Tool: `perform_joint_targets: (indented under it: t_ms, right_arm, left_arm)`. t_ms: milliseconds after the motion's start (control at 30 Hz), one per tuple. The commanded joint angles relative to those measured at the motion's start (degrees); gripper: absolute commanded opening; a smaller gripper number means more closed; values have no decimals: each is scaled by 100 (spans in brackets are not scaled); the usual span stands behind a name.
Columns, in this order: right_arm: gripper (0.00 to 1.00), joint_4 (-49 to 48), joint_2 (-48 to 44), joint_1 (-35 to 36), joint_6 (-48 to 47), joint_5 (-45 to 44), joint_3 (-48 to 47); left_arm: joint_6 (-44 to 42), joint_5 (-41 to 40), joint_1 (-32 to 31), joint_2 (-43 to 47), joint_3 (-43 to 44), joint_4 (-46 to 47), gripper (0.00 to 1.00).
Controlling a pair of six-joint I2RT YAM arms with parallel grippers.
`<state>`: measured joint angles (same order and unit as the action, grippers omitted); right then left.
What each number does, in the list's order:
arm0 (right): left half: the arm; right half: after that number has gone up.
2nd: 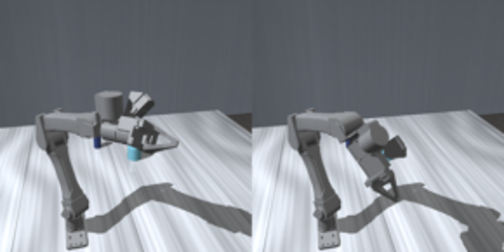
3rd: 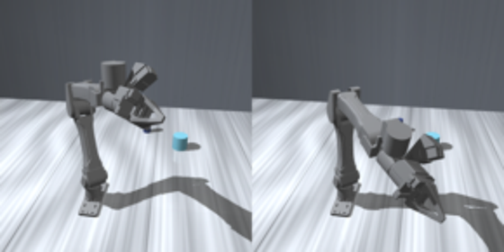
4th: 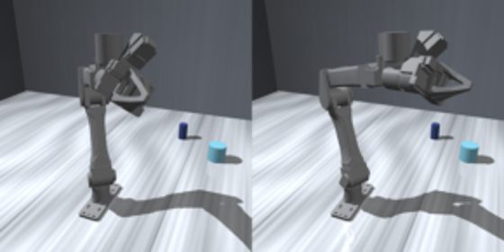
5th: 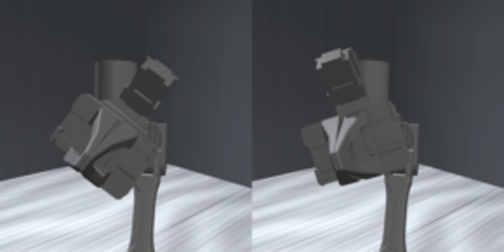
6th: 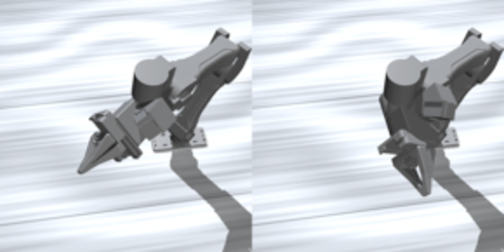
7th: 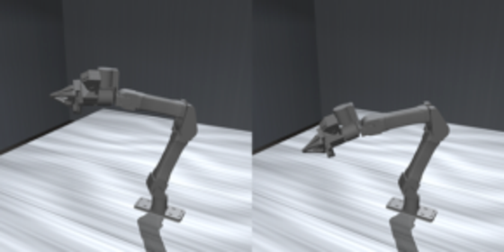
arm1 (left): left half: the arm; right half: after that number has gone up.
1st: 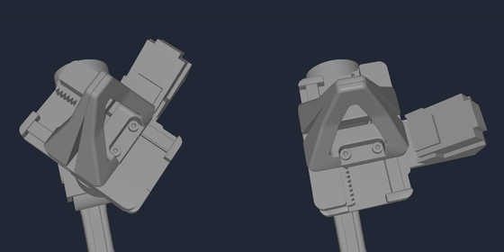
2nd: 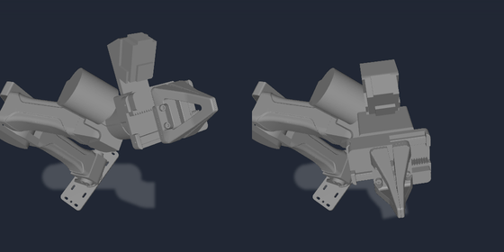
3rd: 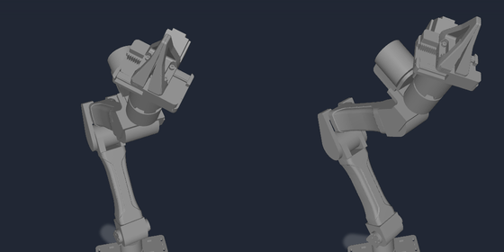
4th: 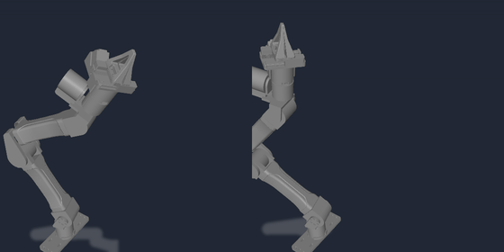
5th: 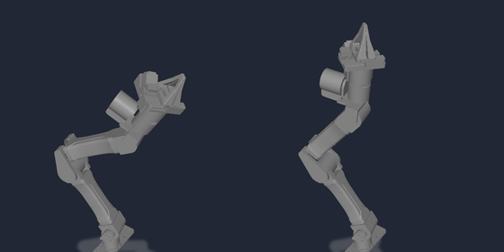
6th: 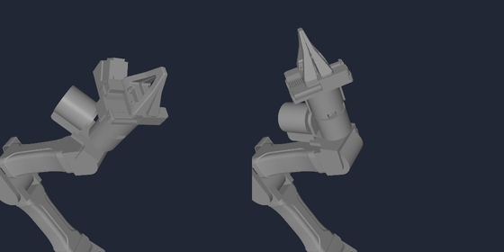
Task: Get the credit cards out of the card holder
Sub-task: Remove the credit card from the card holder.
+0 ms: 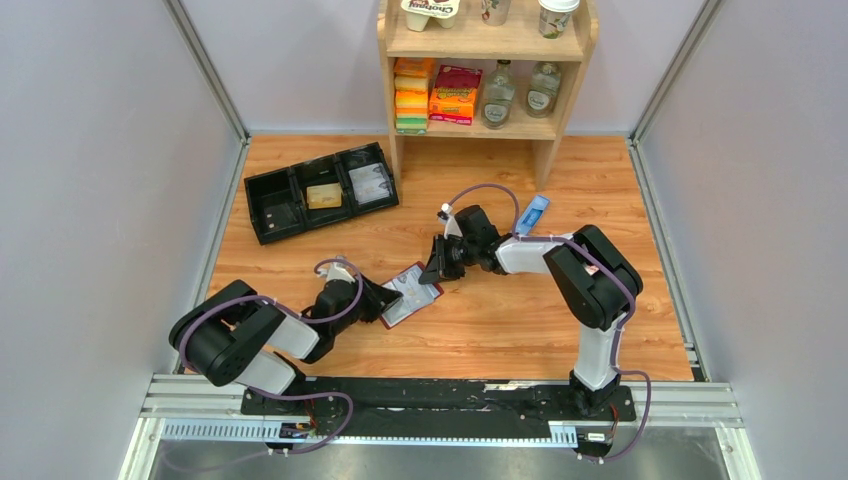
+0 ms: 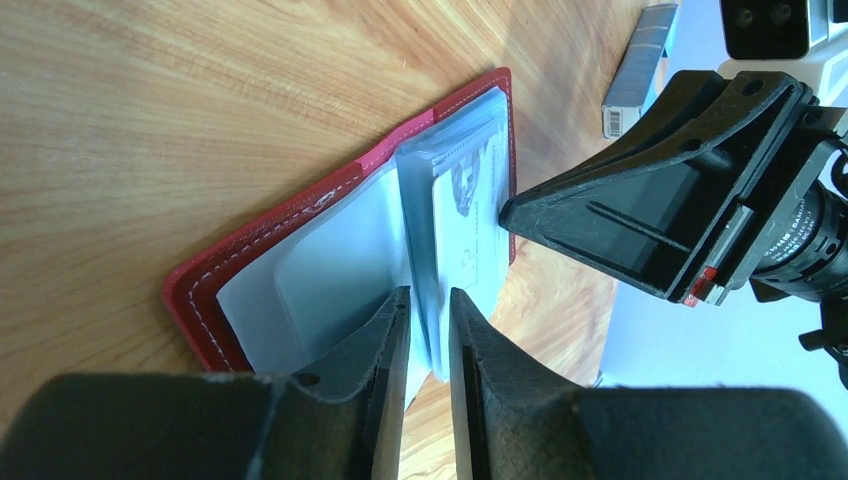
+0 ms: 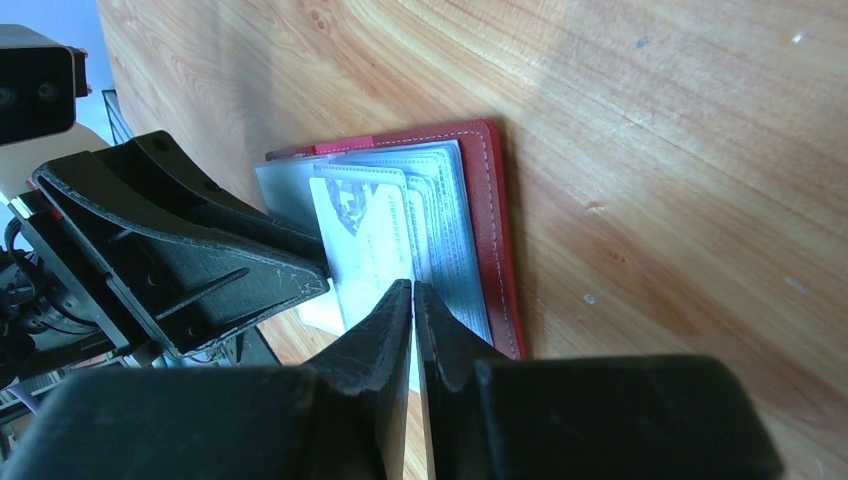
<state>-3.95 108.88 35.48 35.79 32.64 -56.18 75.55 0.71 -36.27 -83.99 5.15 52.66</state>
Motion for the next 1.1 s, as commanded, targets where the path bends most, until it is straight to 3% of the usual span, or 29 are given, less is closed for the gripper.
perform_joint_targets:
  t_ms: [0,367,800,900,1067]
  right_arm:
    - [14,201,195,-24,-81,-303,125]
    - [13,201,257,-24,-99,-276,108]
    - [13,210,336,-24,-90,-258,90]
    - [13,210,344,-24,-107,-258,90]
    - [13,210,388,-24,-99,-241,81]
  left_arm:
    - [-40,-150,24,23,-84,463,30]
    - [39,245,24,-549,-5,1465,30]
    - [30,333,24,-224,-14,1694,18]
    - [21,377,24,-346,4,1773,12]
    - [74,553,24,-881,101,2291,12]
